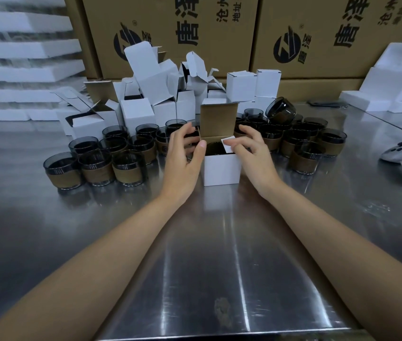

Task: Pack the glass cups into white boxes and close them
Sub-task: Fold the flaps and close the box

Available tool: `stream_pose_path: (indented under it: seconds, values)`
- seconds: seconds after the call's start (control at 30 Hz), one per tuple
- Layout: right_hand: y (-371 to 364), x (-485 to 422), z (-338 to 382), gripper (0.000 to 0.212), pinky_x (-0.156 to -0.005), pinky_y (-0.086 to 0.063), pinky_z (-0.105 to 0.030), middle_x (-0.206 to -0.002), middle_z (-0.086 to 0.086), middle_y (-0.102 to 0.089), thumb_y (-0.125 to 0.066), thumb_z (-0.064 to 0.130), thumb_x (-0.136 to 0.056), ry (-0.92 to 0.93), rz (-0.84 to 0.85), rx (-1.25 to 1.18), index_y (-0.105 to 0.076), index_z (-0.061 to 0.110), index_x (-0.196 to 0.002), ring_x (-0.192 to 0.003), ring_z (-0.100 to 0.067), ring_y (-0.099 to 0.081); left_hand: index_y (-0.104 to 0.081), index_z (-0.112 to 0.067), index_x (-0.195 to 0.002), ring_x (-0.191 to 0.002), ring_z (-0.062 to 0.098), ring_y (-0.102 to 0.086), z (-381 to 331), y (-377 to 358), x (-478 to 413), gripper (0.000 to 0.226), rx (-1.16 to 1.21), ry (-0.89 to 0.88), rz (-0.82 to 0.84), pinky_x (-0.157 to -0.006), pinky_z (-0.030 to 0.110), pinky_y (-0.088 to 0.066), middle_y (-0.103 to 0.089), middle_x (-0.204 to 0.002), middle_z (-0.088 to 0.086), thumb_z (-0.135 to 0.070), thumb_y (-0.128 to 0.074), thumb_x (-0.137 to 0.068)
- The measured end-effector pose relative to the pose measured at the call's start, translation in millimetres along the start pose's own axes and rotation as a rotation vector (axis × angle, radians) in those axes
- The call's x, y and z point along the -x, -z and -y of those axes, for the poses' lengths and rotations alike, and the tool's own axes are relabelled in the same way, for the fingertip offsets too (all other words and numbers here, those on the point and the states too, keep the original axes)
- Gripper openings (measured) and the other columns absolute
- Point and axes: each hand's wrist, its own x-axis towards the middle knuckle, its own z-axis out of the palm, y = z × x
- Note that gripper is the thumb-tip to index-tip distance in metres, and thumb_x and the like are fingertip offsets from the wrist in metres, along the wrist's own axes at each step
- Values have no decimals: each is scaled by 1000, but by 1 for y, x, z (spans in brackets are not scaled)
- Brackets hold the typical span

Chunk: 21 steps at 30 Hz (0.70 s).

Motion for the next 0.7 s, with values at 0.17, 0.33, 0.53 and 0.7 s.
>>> stream_pose_path:
  seconds: [0.17,0.33,0.53,0.7]
  values:
    - [-1,2,0,26,-94,-32,-2,-142,-1,-46,-50,4,-96,-4,16,-7,-70,21,-96,-131,-7,-41,-56,-12,-119,-110,7,-54,-4,1,2,32,-34,-49,54,-95,17,-39,-59,-116,0,-26,-38,-96]
    - [-1,3,-3,23,-90,-33,1,-136,1,-52,-50,4,-96,24,36,10,-72,11,-102,-118,2,-47,-68,-7,-106,-115,14,-47,-2,4,-3,37,-230,-109,165,-96,10,-29,-55,-112,-4,-20,-33,-102]
    - [0,2,-4,20,-89,-37,-4,-124,9,-56,-52,1,-94,28,30,-70,-70,11,-96,-108,13,-50,-68,-6,-104,-128,12,-41,3,-2,-6,20,-154,5,125,-107,27,-37,-38,-133,0,-7,-49,-98]
    - [2,2,-8,28,-89,-45,-14,-118,3,-59,-55,3,-95,4,-6,-165,-47,17,-119,-102,7,-57,-58,-13,-109,-113,6,-52,7,-1,-7,13,-31,7,163,-93,28,-44,-51,-133,-5,-12,-49,-100]
